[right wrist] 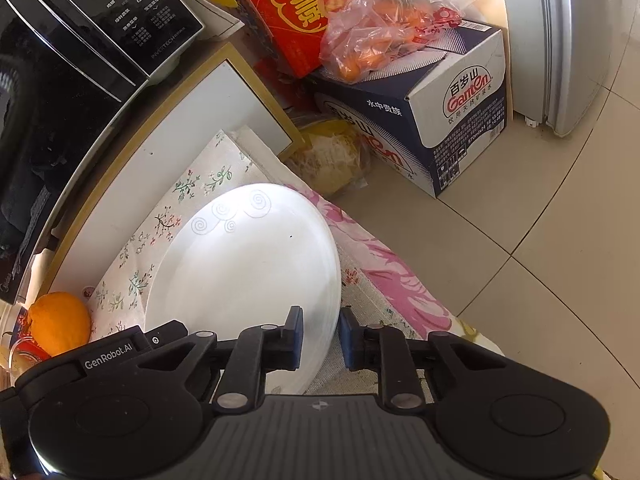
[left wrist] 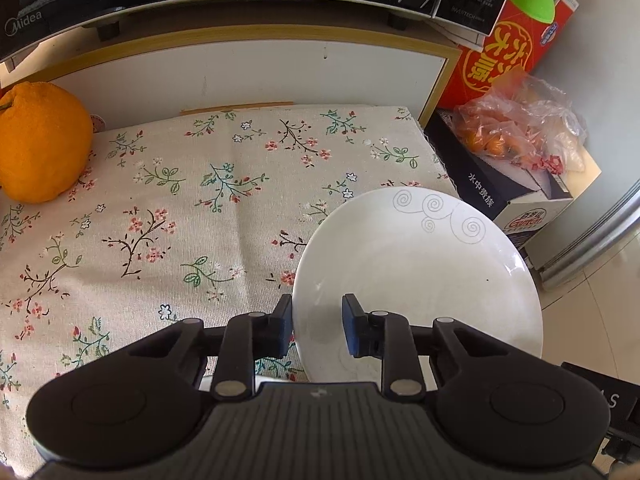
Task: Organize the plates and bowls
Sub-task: 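Close both grippers on the rim of the white swirl-pattern plate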
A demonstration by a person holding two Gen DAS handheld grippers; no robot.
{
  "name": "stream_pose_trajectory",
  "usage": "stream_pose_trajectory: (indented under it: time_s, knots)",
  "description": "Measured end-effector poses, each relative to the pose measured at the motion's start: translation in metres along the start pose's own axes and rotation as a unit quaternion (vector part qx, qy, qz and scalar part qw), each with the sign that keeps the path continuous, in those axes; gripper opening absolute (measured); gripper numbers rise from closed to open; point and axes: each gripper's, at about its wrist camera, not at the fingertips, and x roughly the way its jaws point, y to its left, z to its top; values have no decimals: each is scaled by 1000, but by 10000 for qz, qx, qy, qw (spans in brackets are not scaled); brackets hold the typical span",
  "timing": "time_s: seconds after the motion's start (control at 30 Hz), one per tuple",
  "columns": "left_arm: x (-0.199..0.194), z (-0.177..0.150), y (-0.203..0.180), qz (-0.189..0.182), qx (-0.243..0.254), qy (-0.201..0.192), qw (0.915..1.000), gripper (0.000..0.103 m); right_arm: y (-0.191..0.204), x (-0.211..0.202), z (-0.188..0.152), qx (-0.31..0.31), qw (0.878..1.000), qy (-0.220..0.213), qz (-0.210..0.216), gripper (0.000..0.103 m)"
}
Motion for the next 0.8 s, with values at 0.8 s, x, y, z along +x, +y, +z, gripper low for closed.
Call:
stream_pose_trajectory:
  time_s: [0.8]
  knots:
    - [2, 1, -1, 23, 72, -107, 9999, 24, 3, 2, -1, -127, 9999, -44, -53, 12]
